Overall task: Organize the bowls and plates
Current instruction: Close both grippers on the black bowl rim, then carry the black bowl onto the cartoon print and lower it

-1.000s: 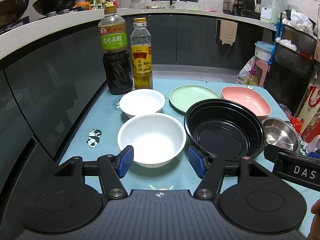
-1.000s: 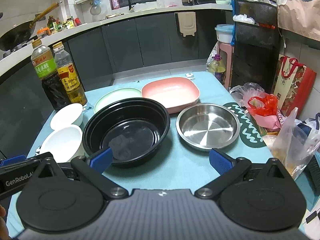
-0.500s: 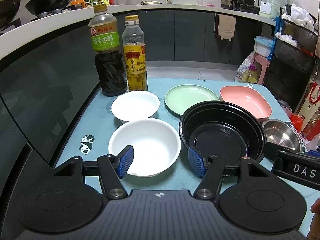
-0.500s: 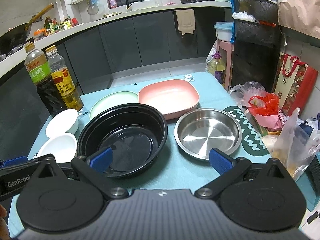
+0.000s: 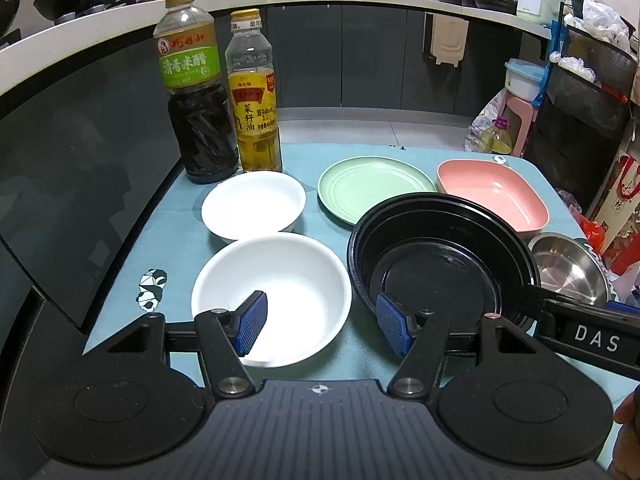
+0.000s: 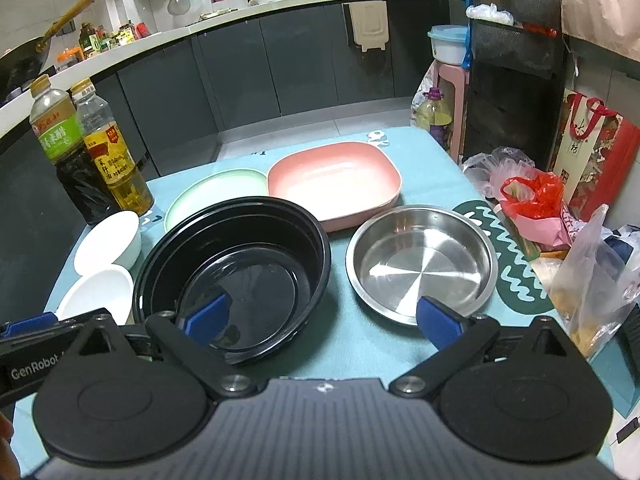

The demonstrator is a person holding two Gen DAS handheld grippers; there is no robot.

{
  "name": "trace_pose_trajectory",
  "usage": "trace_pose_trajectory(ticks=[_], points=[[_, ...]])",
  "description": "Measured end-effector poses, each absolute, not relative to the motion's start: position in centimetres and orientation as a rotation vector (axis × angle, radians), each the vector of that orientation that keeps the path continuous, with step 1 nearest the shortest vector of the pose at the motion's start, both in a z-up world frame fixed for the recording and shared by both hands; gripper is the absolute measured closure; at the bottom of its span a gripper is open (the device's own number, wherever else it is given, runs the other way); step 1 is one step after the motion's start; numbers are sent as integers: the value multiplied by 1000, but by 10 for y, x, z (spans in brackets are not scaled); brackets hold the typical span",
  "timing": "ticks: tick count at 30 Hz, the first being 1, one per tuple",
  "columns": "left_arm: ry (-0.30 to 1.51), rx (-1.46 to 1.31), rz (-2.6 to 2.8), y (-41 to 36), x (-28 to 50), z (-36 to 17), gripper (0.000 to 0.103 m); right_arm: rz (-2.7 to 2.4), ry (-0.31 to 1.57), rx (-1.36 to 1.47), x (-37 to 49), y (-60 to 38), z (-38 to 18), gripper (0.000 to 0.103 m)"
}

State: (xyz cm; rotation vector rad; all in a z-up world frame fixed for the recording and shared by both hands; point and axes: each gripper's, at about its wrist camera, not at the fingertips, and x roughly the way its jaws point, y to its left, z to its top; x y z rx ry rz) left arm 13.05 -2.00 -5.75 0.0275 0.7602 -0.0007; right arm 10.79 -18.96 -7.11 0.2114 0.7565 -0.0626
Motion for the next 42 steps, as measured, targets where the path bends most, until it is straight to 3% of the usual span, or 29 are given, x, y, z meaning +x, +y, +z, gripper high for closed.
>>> trace_pose_trajectory(ticks=[4,8,13,20,37,38,40,42], points=[[771,3,-43,-18,133,-59,48,-14,763,225,113,-193,-72,48],[788,-92,-131,-10,136,-52,59,32,775,243,121,-200,-70,49],[840,-254,-214,-1,144,-46,66,63,790,275,134,-211,-69,64],[938,-294,-273,-9,151,-56,80,102,830,272,151,-211,-74,73],[1016,-278,-197,-15,172,-83,80,88,877,286,165,-217,-89,73],[1015,-273,-196,-16,173,-85,81,91,882,287,166,-217,-91,75],[989,-249,-191,-17,172,-85,82,89,889,287,166,-217,-92,90],[965,-219,-195,-18,168,-82,82,91,888,289,163,-219,-91,91]])
